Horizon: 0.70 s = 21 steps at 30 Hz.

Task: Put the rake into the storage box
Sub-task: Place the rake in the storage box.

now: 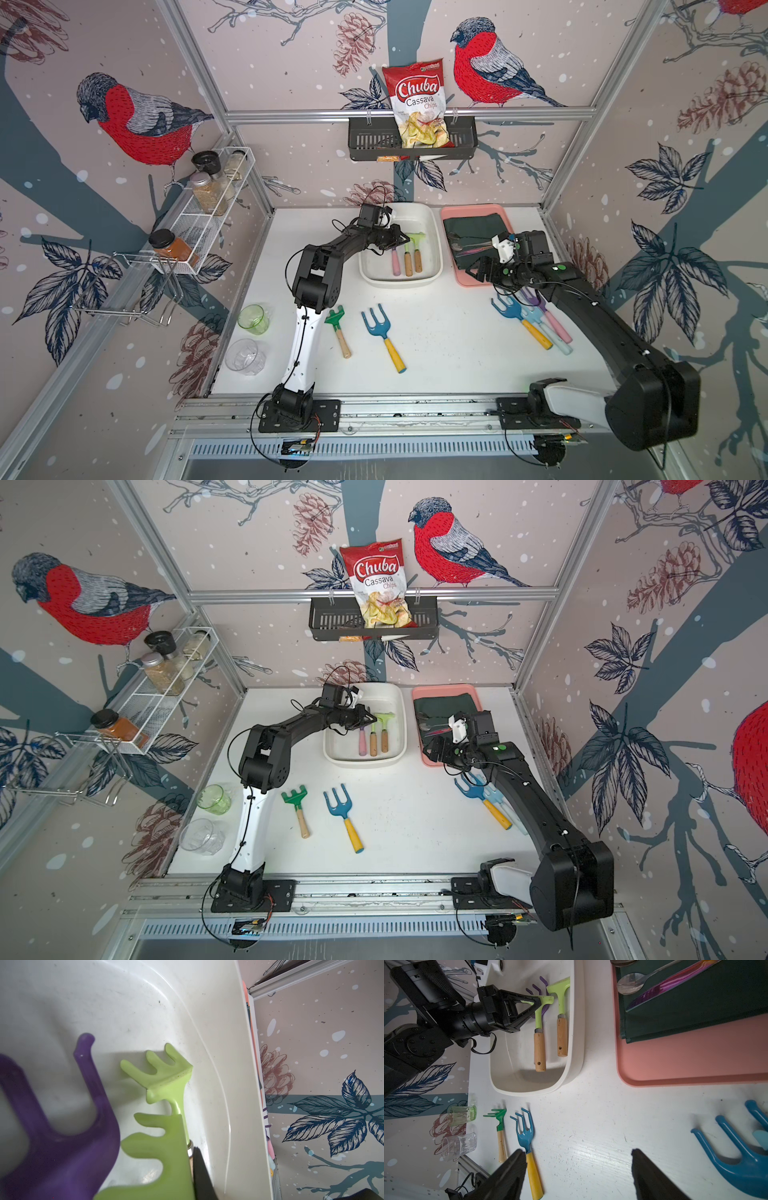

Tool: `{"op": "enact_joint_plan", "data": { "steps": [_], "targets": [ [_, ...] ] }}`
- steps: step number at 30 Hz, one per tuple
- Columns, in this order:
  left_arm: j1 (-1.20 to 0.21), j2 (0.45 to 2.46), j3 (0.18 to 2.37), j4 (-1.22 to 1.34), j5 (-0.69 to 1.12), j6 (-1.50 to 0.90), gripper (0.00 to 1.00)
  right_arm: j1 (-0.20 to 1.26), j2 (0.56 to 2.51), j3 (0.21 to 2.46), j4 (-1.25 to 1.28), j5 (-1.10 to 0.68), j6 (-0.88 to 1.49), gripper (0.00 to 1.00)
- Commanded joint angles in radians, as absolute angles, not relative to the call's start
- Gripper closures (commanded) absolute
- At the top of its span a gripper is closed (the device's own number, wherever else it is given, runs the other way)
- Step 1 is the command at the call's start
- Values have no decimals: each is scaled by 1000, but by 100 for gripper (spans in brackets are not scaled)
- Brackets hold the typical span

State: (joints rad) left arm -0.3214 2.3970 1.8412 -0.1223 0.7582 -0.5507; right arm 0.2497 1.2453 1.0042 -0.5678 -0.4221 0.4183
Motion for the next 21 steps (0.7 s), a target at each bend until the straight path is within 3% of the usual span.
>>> {"op": "enact_joint_plan", "data": {
  "steps": [1, 11, 21],
  "targets": [
    [-315, 2401, 1829, -91, 765, -557, 93, 250, 1249, 1005, -545, -437, 411, 18],
    [-310, 2416, 1810, -83, 751, -574, 86, 250, 1249, 1004, -552, -430, 403, 18],
    [-309, 2373, 1763, -90, 712, -580, 45, 249, 1246, 997, -561, -408, 392, 18]
  ]
}}
